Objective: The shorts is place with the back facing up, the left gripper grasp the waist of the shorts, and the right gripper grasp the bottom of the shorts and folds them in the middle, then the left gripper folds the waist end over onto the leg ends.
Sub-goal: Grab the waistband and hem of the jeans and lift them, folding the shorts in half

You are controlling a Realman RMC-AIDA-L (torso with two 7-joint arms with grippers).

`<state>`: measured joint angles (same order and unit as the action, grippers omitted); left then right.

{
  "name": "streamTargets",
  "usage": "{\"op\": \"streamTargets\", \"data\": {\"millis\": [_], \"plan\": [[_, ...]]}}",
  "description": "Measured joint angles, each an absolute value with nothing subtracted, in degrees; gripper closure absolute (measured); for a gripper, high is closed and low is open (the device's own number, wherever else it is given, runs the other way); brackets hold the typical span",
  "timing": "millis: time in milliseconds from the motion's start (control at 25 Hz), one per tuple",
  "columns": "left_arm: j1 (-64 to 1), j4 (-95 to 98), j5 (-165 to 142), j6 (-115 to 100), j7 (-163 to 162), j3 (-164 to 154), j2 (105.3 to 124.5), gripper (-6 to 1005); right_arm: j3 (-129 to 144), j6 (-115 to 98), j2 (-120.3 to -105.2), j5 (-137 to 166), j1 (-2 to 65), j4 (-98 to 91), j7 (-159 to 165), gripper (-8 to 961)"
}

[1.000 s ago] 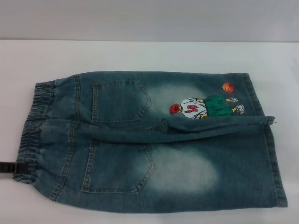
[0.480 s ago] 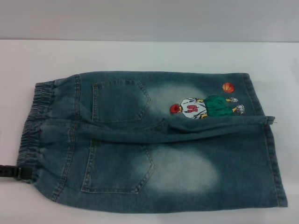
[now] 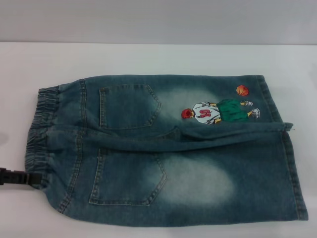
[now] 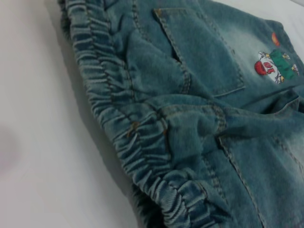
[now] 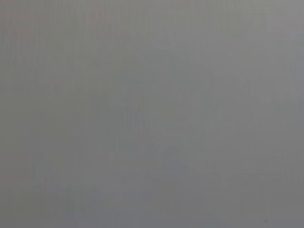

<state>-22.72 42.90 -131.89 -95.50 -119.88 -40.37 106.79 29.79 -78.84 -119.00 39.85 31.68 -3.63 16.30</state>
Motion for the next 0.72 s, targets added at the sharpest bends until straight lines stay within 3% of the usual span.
{"op": "streamTargets", "data": {"millis": [720], "plan": [[-24.7, 43.3, -131.8, -94.6, -119.9, -39.7, 107.43, 251, 29.8, -78.4, -119.0, 39.9, 31.6, -3.6, 16.3, 148]]}}
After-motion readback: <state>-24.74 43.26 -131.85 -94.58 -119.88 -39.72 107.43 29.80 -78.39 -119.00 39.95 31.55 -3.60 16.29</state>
